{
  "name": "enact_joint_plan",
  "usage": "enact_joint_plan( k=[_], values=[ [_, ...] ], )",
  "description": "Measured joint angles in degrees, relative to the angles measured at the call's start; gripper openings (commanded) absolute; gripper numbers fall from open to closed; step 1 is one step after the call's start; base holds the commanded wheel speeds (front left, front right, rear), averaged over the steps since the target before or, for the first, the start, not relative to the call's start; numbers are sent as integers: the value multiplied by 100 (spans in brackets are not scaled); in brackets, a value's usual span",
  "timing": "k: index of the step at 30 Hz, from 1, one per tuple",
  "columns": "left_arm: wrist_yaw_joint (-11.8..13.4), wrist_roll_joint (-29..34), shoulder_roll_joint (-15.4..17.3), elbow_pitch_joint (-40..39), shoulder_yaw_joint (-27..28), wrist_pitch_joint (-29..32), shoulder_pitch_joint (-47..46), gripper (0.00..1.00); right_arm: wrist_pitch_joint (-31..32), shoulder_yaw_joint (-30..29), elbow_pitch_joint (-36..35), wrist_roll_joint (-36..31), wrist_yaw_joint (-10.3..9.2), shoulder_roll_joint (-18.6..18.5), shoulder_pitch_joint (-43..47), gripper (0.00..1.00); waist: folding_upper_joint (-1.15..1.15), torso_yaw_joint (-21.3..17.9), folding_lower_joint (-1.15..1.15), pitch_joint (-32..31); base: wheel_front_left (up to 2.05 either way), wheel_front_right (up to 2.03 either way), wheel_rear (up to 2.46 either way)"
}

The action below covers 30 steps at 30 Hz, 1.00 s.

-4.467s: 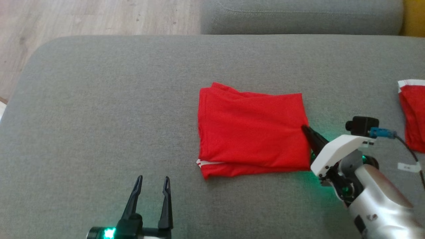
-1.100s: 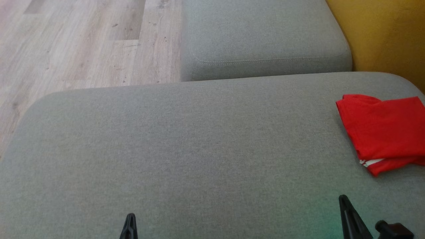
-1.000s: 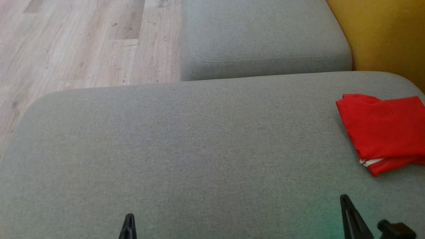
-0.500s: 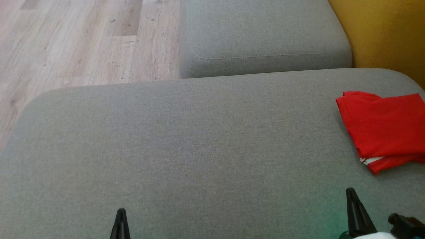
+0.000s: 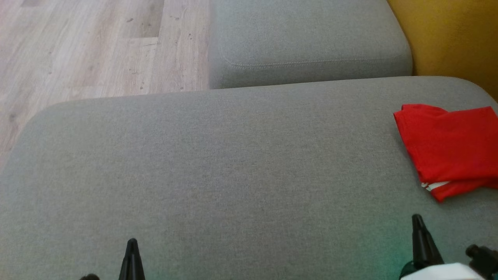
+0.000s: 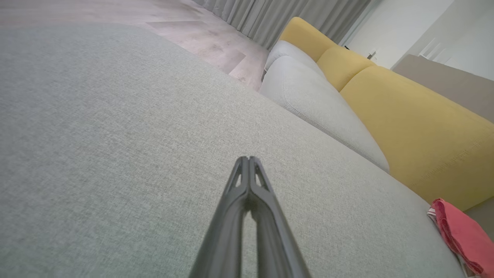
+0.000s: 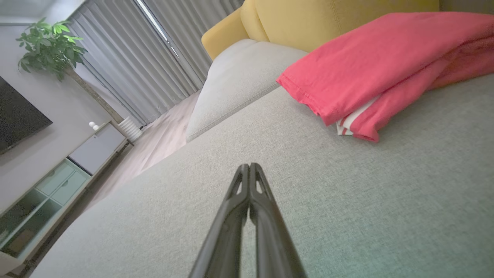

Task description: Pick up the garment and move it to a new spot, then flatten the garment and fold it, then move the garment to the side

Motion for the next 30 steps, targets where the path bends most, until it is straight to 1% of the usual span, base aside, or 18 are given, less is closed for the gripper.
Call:
enact_joint_plan(
  k=[5, 13, 19, 24, 25, 30],
  values=[
    [-43, -332, 9, 30, 27, 79, -88, 0, 70, -51, 9, 357, 0, 0, -182, 0, 0, -7, 0, 26, 0, 0, 0],
    [-109, -869, 12, 48, 111, 189, -232, 0, 153, -90, 42, 926, 0, 0, -217, 0, 0, -20, 0, 67, 0, 0, 0],
    [-203, -1274, 21, 91, 209, 296, -288, 0, 264, -124, 68, 1355, 0, 0, -403, 0, 0, -28, 0, 98, 0, 0, 0],
    [-211, -1602, 23, 131, 244, 361, -449, 0, 350, -156, 79, 1707, 0, 0, -417, 0, 0, -36, 0, 124, 0, 0, 0],
    [-256, -1667, 23, 133, 258, 381, -465, 0, 370, -164, 80, 1780, 0, 0, -419, 0, 0, -37, 0, 129, 0, 0, 0],
    [-307, -2001, 24, 168, 372, 448, -478, 0, 447, -204, 107, 2135, 0, 0, -499, 0, 0, -45, 0, 155, 0, 0, 0]
  ],
)
